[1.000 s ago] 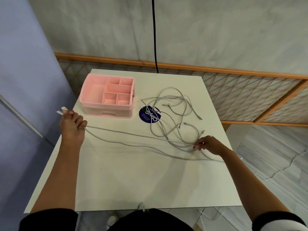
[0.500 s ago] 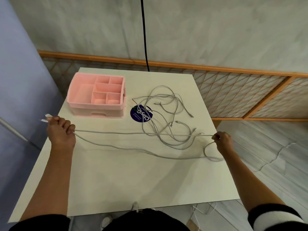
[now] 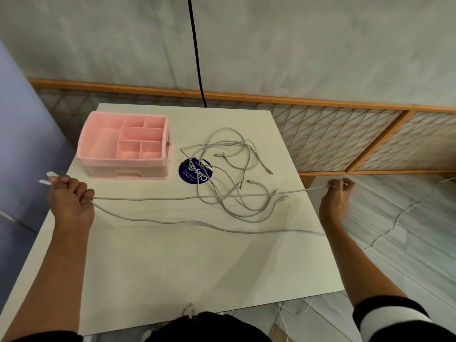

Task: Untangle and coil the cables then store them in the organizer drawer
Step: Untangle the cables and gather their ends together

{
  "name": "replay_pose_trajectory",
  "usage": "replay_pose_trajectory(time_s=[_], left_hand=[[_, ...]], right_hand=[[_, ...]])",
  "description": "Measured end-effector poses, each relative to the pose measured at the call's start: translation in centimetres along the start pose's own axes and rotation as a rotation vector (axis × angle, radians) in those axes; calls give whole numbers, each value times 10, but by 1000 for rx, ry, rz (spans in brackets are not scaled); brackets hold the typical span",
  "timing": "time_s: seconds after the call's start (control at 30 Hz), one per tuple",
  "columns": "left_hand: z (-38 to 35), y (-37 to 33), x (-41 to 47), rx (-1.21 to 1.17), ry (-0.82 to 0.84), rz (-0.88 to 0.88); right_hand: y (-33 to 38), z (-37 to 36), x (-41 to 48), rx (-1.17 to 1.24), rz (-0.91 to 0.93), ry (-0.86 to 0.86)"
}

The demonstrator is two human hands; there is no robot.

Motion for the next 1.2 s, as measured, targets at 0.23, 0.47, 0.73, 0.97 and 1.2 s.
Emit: replay_pose_trajectory(time_s=[0.23, 0.47, 0.73, 0.97, 1.2], left_hand=[[-30, 7, -33, 164, 39, -68], [-48, 5, -54, 331, 126, -197], [-58, 7, -61, 335, 182, -187], [-69, 4, -67, 241, 227, -92], [-77, 5, -82, 155, 289, -16]], right_hand=[[-29, -6, -26, -37, -167, 110], [-84, -33, -80, -213, -344, 451], [-43, -39, -85, -462, -270, 578], [118, -78, -103, -81, 177, 658], [323, -59, -196, 581, 403, 1160]])
Point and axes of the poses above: each hand's wrist, its own x-axis towards the middle knuckle, its own z-axis out of the back of the hand, y = z × x, the point moved 8 cm from there along x, towards the middle knuckle, and after that the axes turned 14 degrees about -y, right-handed, at the moved point
